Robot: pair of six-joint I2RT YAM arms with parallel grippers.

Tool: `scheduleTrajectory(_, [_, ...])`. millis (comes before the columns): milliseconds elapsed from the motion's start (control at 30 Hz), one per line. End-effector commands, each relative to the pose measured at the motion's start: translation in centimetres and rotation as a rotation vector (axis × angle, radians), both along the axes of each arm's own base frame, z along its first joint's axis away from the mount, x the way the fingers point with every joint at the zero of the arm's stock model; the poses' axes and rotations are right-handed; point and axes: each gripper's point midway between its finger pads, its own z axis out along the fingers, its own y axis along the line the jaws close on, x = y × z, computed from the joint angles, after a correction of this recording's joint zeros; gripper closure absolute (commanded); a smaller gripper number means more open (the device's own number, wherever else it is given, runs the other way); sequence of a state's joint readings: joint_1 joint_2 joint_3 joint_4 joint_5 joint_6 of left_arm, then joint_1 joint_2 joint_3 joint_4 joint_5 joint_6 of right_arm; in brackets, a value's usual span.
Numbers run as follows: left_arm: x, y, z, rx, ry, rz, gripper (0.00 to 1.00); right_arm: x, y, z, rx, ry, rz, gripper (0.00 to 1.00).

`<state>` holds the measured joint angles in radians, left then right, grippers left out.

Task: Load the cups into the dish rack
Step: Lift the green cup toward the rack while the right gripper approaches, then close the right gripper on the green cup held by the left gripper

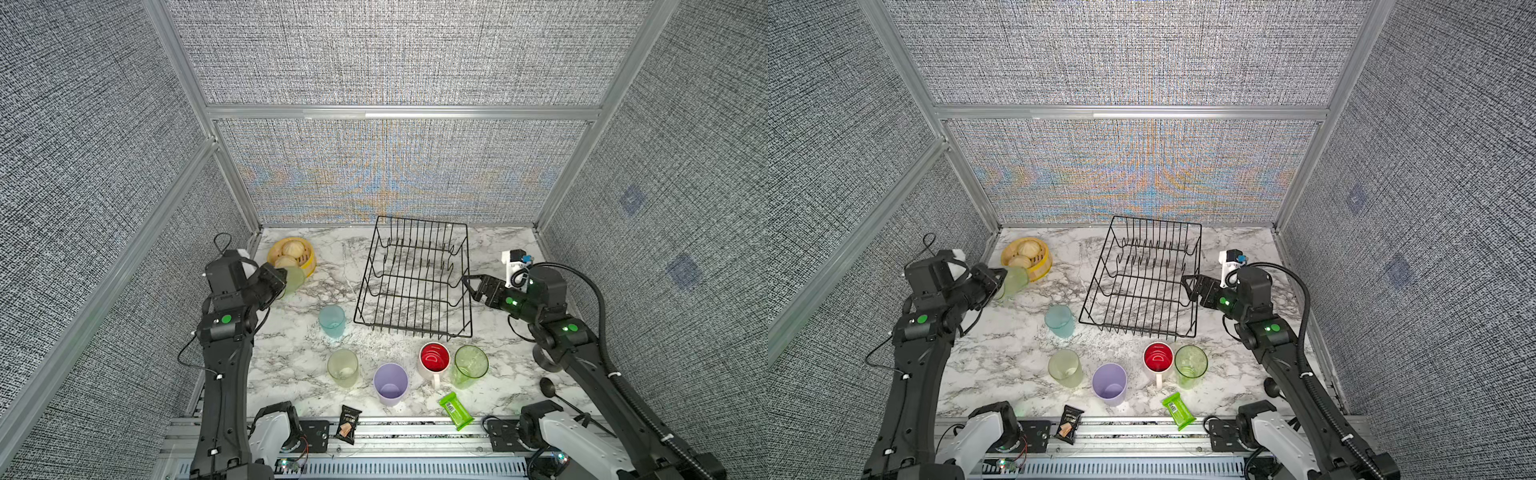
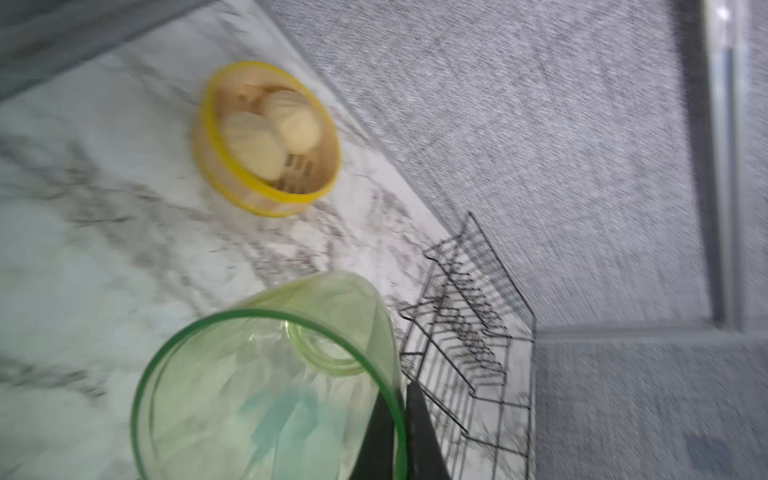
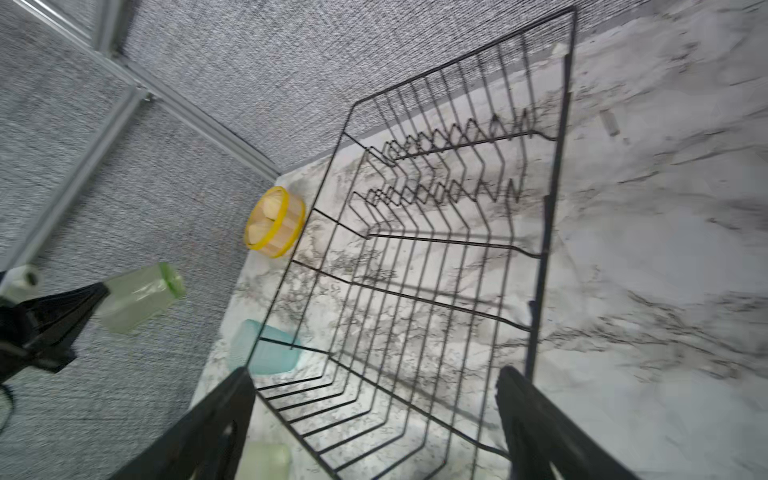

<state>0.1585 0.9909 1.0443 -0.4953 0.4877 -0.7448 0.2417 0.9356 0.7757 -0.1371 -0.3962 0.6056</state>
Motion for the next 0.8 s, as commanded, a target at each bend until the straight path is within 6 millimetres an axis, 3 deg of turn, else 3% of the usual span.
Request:
scheduleTrajectory(0, [0.0, -5.3, 3.7, -0.054, -0.151, -0.277, 1.00, -0.5, 2.6, 2.4, 0.185, -0.030, 0.111, 0.08])
scheduleTrajectory(367, [-0.2, -16.4, 5.1, -0.217, -0.213, -0.691, 1.00, -0.7, 7.9, 4.0, 0.433, 0.134, 0.362, 0.08])
scheduleTrajectory(600, [-0.1, -20.5, 4.8, -0.284, -0.206, -0.809, 1.00, 0.9, 9.7, 3.0, 0.558, 0.229, 0.421, 0.10])
scheduleTrajectory(767, [0.0, -23.2, 4.8, -0.392, -0.205, -0.890, 1.00, 2.1, 11.3, 4.0, 0.678, 0.235, 0.489, 0.10])
